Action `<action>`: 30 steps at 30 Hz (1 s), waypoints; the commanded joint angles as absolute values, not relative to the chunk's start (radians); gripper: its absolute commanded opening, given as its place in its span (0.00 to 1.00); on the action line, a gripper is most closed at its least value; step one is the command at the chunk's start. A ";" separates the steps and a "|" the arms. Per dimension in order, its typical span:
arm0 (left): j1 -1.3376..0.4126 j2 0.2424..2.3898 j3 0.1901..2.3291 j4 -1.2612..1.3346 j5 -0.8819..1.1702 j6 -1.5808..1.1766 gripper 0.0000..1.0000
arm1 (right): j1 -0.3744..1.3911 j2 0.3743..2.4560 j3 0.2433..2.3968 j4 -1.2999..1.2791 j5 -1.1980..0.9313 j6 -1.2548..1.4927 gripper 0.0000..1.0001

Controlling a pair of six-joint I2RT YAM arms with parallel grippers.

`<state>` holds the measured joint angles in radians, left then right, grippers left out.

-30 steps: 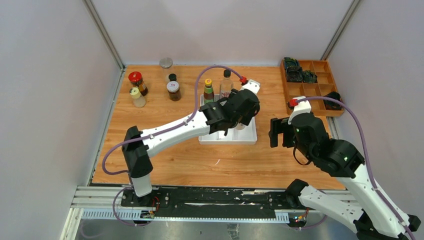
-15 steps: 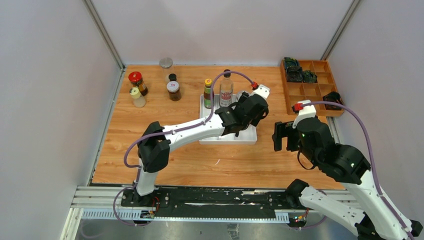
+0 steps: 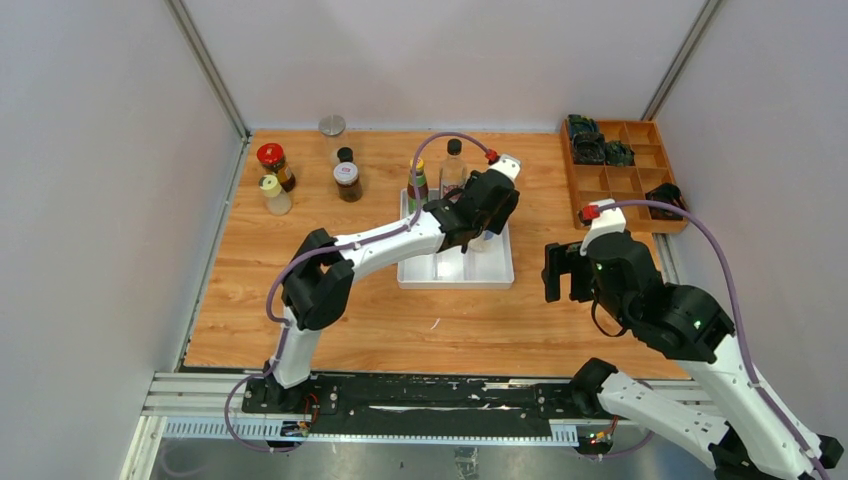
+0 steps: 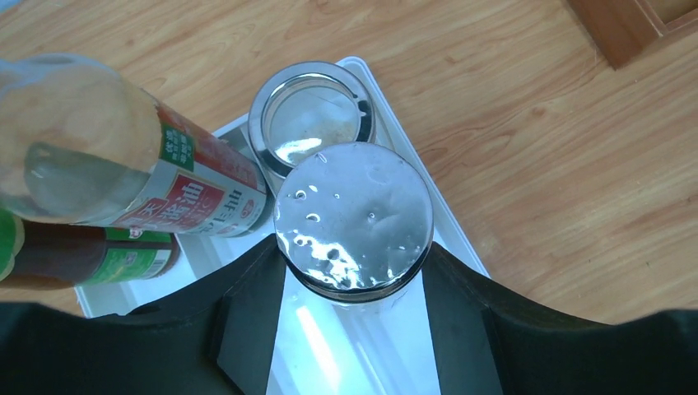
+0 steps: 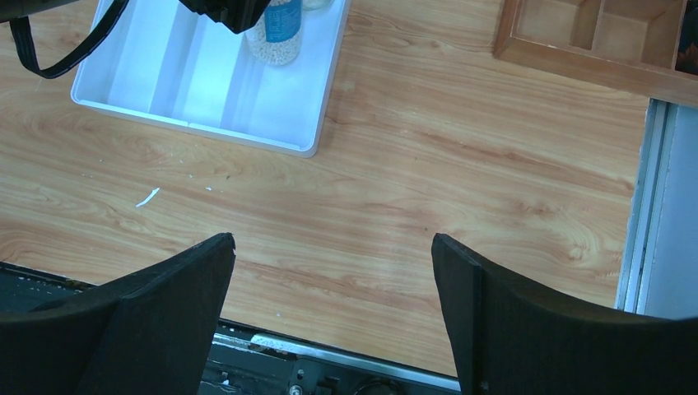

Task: Organize the condiment bottles
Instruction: Place the bottle in the storage box.

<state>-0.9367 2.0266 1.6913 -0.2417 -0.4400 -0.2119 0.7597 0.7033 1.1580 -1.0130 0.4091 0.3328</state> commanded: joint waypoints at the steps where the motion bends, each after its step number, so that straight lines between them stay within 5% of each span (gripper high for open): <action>1: -0.915 2.052 1.734 -0.164 -0.407 -0.178 0.48 | 0.773 0.710 1.149 -1.024 0.399 0.333 0.96; 30: -0.969 1.843 1.381 0.121 -0.309 -0.181 0.47 | 0.773 0.708 1.040 -0.950 0.321 0.359 0.96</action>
